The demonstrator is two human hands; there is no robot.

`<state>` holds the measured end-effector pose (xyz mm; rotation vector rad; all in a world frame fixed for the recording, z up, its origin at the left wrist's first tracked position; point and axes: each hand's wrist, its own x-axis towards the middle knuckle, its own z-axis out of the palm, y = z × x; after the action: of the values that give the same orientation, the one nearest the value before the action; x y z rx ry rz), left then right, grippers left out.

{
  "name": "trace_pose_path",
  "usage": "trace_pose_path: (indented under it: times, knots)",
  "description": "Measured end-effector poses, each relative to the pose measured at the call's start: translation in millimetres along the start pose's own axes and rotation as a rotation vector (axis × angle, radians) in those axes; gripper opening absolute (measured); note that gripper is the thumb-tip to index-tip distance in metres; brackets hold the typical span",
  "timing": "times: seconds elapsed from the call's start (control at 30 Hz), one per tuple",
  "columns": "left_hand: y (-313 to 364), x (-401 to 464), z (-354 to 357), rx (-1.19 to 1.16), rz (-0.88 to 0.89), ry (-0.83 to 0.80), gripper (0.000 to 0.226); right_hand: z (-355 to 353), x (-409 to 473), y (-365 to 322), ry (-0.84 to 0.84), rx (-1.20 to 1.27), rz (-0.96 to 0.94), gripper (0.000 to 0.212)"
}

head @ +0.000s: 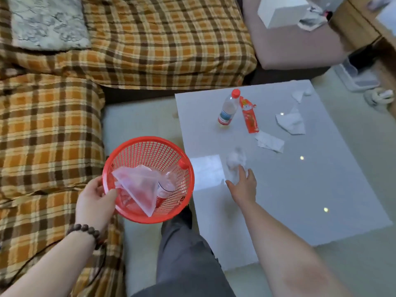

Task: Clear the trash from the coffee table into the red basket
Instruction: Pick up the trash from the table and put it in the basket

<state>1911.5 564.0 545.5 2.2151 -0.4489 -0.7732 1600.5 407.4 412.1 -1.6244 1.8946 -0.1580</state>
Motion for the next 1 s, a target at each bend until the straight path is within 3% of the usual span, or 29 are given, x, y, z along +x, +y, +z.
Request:
trace_pose_path:
  times: [0.3,0.43,0.6,0.73,0.87,1.0]
  knots:
    - [97.9,106.8,74.6,0.162,0.162,-0.12,0.028,9.3,100.0,2.5,0.011,0.051,0.227,0.081]
    - [115.2,134.7,99.2,0.204,0.166,-0.167,0.026,23.9,130.0,8.5,-0.14,-0.106,0.215,0.089]
    - [122.5,157.5,117.4,0.25,0.144,-0.223,0.027,45.2,143.5,13.1,-0.297,-0.147,0.23,0.064]
    - [126.7,170.9,122.3,0.284,0.157,-0.243,0.036,51.1,142.4,8.4,-0.055,0.024,0.264,0.03]
    - [134.4,182.2,128.7,0.283,0.15,-0.26,0.032,39.3,140.1,-2.4,-0.001,0.165,0.354,0.022]
    - [144.6,188.8,133.4,0.25,0.137,-0.304,0.038,18.1,126.9,-32.1,0.185,0.414,0.348,0.017]
